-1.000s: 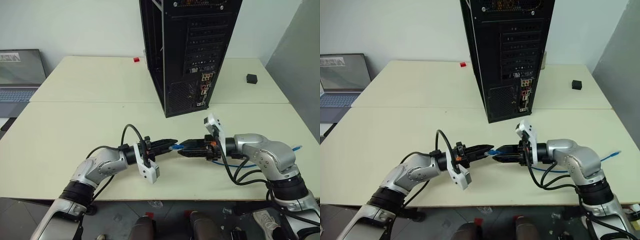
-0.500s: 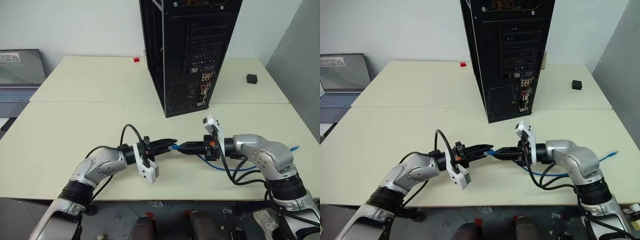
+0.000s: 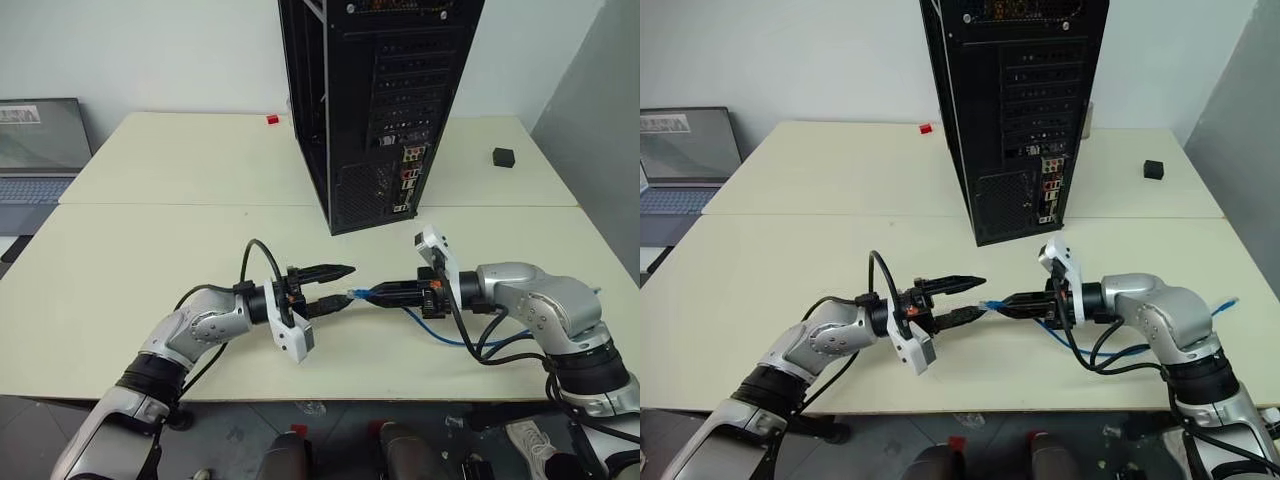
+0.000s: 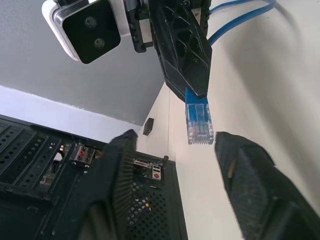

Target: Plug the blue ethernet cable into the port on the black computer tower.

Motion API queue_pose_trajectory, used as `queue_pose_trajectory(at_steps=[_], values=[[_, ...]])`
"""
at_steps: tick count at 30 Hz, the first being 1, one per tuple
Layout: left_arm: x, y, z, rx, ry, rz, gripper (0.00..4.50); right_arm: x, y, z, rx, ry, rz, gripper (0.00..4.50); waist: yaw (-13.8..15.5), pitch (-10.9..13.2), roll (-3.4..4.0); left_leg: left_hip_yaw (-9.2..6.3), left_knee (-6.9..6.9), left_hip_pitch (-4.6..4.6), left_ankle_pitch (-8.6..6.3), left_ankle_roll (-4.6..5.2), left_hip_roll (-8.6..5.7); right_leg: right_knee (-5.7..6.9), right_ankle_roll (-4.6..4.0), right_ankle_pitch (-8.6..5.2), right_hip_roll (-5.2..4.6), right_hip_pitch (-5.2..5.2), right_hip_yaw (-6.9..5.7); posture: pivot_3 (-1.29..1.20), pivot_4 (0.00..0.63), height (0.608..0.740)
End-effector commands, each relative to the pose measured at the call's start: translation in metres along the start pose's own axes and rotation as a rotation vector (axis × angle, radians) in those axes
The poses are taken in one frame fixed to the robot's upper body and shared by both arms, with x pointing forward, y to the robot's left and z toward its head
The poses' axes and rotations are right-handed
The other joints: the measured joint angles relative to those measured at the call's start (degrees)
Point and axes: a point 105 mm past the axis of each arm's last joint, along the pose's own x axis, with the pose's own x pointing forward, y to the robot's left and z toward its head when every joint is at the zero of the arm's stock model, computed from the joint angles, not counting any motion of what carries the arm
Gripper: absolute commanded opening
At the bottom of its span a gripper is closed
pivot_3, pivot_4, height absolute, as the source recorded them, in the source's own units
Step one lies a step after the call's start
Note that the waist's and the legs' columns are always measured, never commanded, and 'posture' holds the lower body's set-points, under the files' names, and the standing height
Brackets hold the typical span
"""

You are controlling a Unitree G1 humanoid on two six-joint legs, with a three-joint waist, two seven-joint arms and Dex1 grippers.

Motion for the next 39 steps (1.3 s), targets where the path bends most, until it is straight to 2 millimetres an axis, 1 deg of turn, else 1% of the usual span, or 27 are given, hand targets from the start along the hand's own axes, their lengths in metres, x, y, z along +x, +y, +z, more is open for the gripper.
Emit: queue_pose_trajectory(at_steps=[1, 2, 3, 5, 8, 10, 12, 14, 16, 18, 19, 21, 25, 39], values=[[-0.003, 0.006, -0.008, -0.148, 0.058, 0.059, 3.2, -0.019, -0.012, 0.021, -0.099, -0.063, -0.137, 0.0, -0.01, 0.0, 0.0, 0.0, 0.0, 0.0, 0.0, 0.0, 0.01, 0.0, 0.0, 0.0, 0.0, 0.0, -0.01, 0.0, 0.15, 0.74], [-0.002, 0.007, -0.013, -0.228, 0.093, 0.095, 3.2, -0.023, -0.018, 0.023, -0.122, -0.071, -0.184, 0.0, -0.05, 0.0, 0.0, -0.01, 0.0, 0.0, 0.0, 0.0, 0.02, 0.0, 0.0, 0.0, 0.0, 0.0, -0.01, 0.0, 0.15, 0.74], [0.0, 0.007, -0.017, -0.326, 0.126, 0.132, 3.2, -0.029, -0.027, 0.03, -0.138, -0.11, -0.271, 0.0, -0.07, -0.01, 0.01, -0.01, 0.0, 0.01, 0.0, 0.0, 0.02, 0.01, 0.0, 0.0, 0.0, 0.0, 0.0, 0.0, 0.15, 0.74], [0.007, 0.007, -0.024, -0.502, 0.184, 0.194, 3.2, -0.038, -0.04, 0.043, -0.17, -0.183, -0.414, 0.0, -0.11, -0.01, 0.02, -0.02, 0.0, 0.0, 0.0, 0.0, 0.03, 0.0, 0.0, 0.0, 0.01, -0.01, -0.02, 0.0, 0.15, 0.74], [0.02, 0.014, -0.026, -0.686, 0.226, 0.29, 3.2, -0.044, -0.053, 0.051, -0.221, -0.227, -0.595, 0.0, -0.07, 0.0, 0.0, -0.05, 0.02, -0.07, 0.0, 0.0, 0.01, 0.02, 0.01, 0.0, 0.02, -0.02, -0.03, 0.0, 0.15, 0.74], [0.027, 0.02, -0.026, -0.781, 0.25, 0.339, 3.2, -0.045, -0.058, 0.052, -0.23, -0.241, -0.658, 0.0, -0.08, -0.01, 0.0, -0.07, 0.04, -0.1, 0.0, 0.0, 0.0, 0.03, 0.01, 0.0, 0.15, -0.03, -0.04, 0.0, 0.15, 0.74], [0.036, 0.03, -0.03, -0.873, 0.281, 0.432, 3.2, -0.048, -0.066, 0.056, -0.24, -0.278, -0.756, 0.0, -0.07, -0.01, 0.0, -0.07, 0.04, -0.1, 0.0, 0.0, 0.01, 0.03, 0.01, 0.0, 0.2, -0.03, 0.0, 0.0, 0.15, 0.74], [0.042, 0.036, -0.032, -0.942, 0.304, 0.484, 3.2, -0.051, -0.072, 0.059, -0.253, -0.3, -0.832, 0.0, -0.05, -0.01, 0.0, -0.07, 0.04, -0.09, 0.0, 0.0, 0.02, 0.03, 0.01, 0.0, 0.22, -0.03, 0.01, 0.0, 0.15, 0.74], [0.046, 0.04, -0.033, -0.964, 0.329, 0.503, 3.2, -0.052, -0.076, 0.061, -0.243, -0.326, -0.894, 0.0, -0.08, -0.01, 0.0, -0.06, 0.04, -0.09, 0.01, 0.0, 0.02, 0.04, 0.01, 0.0, 0.23, -0.03, 0.02, 0.0, 0.15, 0.74], [0.053, 0.05, -0.034, -0.961, 0.364, 0.54, 3.2, -0.048, -0.079, 0.066, -0.253, -0.351, -0.957, 0.0, -0.13, -0.01, 0.01, -0.04, 0.02, -0.07, 0.01, -0.01, 0.04, 0.03, 0.0, 0.0, 0.26, -0.03, 0.06, 0.0, 0.15, 0.74], [0.057, 0.051, -0.033, -1.011, 0.36, 0.553, 3.2, -0.048, -0.081, 0.069, -0.243, -0.378, -0.994, 0.0, -0.12, -0.01, 0.01, -0.04, 0.02, -0.07, 0.01, -0.01, 0.04, 0.04, 0.0, 0.0, 0.26, -0.04, 0.07, 0.0, 0.15, 0.74], [0.063, 0.054, -0.03, -1.009, 0.356, 0.546, 3.2, -0.047, -0.085, 0.071, -0.209, -0.398, -1.018, 0.0, -0.11, -0.01, 0.01, -0.03, 0.02, -0.07, 0.01, -0.01, 0.04, 0.04, 0.0, 0.0, 0.27, -0.04, 0.09, 0.0, 0.15, 0.74], [0.066, 0.055, -0.03, -1.027, 0.371, 0.553, 3.2, -0.045, -0.091, 0.074, -0.154, -0.42, -1.029, 0.0, -0.09, -0.01, 0.01, 0.0, 0.02, -0.06, 0.01, -0.02, 0.03, 0.03, 0.0, 0.0, 0.27, -0.05, 0.13, 0.0, 0.15, 0.74], [0.067, 0.058, -0.029, -0.981, 0.391, 0.552, 3.2, -0.036, -0.105, 0.077, -0.108, -0.416, -1.035, 0.0, -0.09, -0.01, 0.01, 0.05, -0.01, -0.05, 0.01, -0.02, 0.03, 0.02, 0.0, 0.0, 0.27, -0.06, 0.16, 0.0, 0.15, 0.74]])
